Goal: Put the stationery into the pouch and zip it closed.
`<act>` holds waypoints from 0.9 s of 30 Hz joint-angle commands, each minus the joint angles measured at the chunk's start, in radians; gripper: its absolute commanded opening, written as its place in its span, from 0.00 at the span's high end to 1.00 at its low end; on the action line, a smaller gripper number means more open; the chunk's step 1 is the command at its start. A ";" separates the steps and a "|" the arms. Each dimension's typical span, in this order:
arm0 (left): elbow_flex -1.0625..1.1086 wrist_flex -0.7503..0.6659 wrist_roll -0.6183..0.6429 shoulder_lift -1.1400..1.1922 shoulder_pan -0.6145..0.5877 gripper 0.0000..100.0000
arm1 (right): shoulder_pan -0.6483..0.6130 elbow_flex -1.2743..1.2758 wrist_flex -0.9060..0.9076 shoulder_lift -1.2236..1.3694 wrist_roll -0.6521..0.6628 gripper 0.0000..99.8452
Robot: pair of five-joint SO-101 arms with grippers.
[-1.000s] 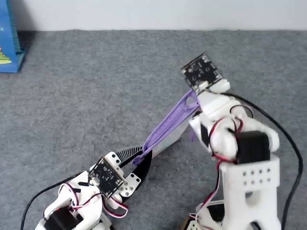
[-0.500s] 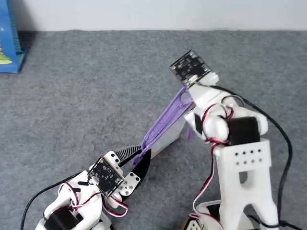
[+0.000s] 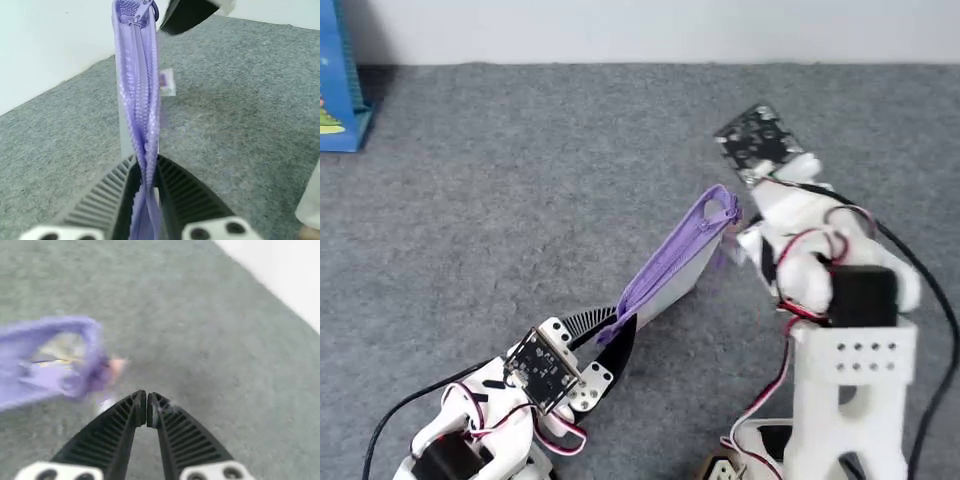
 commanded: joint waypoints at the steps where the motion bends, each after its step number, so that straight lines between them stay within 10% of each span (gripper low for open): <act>1: -0.022 0.015 0.002 -0.011 -0.005 0.99 | 0.065 -0.011 -0.012 -0.042 0.026 0.99; 27: -0.021 -0.249 0.086 -0.009 0.002 0.85 | -0.065 -0.011 0.197 -0.045 0.018 0.99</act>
